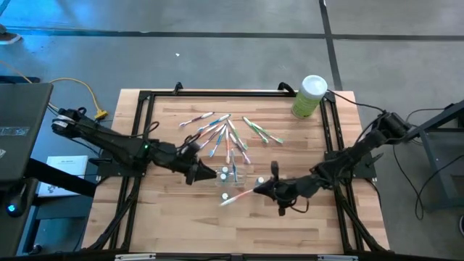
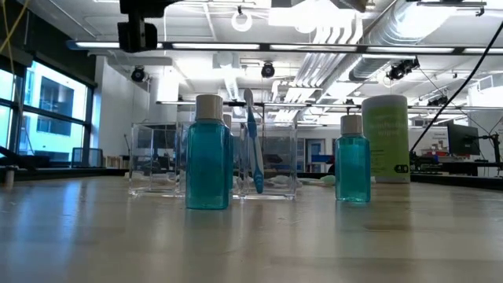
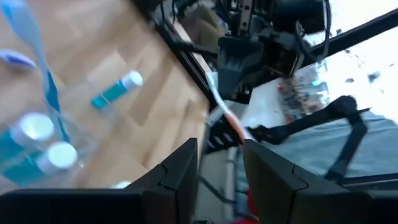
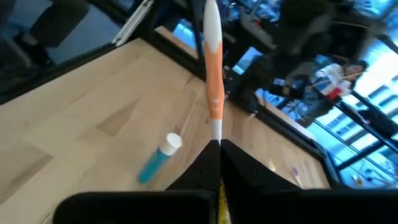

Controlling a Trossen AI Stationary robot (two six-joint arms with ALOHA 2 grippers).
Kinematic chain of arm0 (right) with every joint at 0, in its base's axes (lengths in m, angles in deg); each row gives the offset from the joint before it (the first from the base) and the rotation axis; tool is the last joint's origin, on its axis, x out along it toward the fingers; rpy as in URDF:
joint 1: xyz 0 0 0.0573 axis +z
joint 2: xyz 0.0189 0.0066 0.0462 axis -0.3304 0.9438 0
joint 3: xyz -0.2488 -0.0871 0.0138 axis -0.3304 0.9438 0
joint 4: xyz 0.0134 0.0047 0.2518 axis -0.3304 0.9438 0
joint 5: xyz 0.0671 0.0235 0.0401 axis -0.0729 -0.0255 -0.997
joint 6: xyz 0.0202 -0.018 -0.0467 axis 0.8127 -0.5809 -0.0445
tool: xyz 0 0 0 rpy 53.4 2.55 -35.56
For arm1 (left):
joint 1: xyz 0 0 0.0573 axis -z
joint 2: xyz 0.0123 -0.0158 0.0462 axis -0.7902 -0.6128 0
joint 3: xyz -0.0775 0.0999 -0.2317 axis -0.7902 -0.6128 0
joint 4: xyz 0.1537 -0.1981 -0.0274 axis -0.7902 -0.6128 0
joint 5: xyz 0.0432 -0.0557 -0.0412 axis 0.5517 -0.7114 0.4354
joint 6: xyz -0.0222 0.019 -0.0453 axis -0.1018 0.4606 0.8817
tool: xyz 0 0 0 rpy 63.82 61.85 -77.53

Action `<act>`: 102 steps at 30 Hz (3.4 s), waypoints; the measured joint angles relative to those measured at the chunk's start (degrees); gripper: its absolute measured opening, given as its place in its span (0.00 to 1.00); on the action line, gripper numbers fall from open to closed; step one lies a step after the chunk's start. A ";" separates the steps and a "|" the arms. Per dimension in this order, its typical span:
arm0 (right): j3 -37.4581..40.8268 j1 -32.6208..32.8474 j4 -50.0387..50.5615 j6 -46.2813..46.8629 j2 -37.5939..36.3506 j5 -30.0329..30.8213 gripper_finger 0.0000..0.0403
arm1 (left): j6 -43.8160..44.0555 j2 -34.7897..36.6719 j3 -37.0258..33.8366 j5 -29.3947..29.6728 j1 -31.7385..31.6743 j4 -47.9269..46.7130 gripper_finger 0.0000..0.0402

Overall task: Pick & Place toothbrushing station
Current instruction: Put the orange toothbrush into the transparent organizer

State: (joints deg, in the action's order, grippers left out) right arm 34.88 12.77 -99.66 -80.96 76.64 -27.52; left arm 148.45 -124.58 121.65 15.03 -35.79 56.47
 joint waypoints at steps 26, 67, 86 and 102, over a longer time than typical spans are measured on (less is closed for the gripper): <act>-26.03 -7.42 17.80 -11.05 15.37 -8.00 0.01 | 10.49 -8.34 0.09 -17.05 -1.19 7.69 0.31; -26.08 -10.81 20.35 -11.88 15.42 -9.53 0.00 | 0.39 -17.22 0.02 -17.78 -3.96 14.87 0.03; -26.06 -8.85 16.72 -10.04 15.42 0.07 0.15 | -2.27 -17.22 0.02 -16.71 -3.90 15.39 0.03; -26.01 1.67 17.69 -3.51 14.98 36.65 0.55 | -16.12 -9.33 0.04 -9.92 -3.78 10.05 0.02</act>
State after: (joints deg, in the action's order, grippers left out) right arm 8.87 14.44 -81.97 -84.47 91.62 9.13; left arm 132.33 -133.91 121.69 5.12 -39.57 66.52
